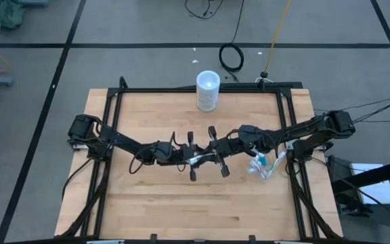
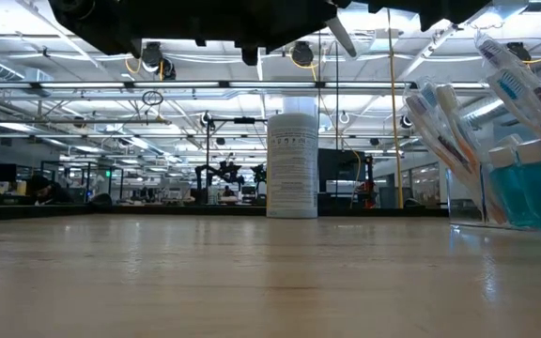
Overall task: Pick & Place toothbrushing station
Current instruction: Put the green toothbrush into the transparent organizer
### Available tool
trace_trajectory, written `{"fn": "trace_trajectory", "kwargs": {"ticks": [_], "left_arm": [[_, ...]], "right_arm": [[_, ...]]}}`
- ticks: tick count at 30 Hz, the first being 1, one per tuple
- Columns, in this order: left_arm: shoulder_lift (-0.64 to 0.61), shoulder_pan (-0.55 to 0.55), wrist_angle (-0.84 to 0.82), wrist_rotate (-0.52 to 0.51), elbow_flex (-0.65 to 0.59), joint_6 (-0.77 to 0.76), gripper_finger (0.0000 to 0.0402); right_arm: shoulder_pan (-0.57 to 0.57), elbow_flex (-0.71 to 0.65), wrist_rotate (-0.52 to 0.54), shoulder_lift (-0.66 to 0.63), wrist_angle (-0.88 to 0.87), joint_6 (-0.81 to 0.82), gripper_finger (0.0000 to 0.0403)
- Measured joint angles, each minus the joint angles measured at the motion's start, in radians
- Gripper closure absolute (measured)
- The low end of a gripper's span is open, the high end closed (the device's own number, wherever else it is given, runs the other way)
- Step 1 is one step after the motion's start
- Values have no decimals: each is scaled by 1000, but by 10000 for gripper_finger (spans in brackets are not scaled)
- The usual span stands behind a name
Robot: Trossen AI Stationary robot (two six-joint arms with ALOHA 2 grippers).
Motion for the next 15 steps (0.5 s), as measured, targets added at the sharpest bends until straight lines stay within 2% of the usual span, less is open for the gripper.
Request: {"fn": "trace_trajectory", "kwargs": {"ticks": [6,10,15], "left_arm": [[0,0,-56,2,0,-1,359],[0,-1,-99,5,0,-1,378],[-8,-14,-159,0,0,-5,373]], "right_arm": [[0,0,2,0,-53,21,387],[0,0,3,0,-87,40,358],[0,0,0,-11,-123,15,315]]}}
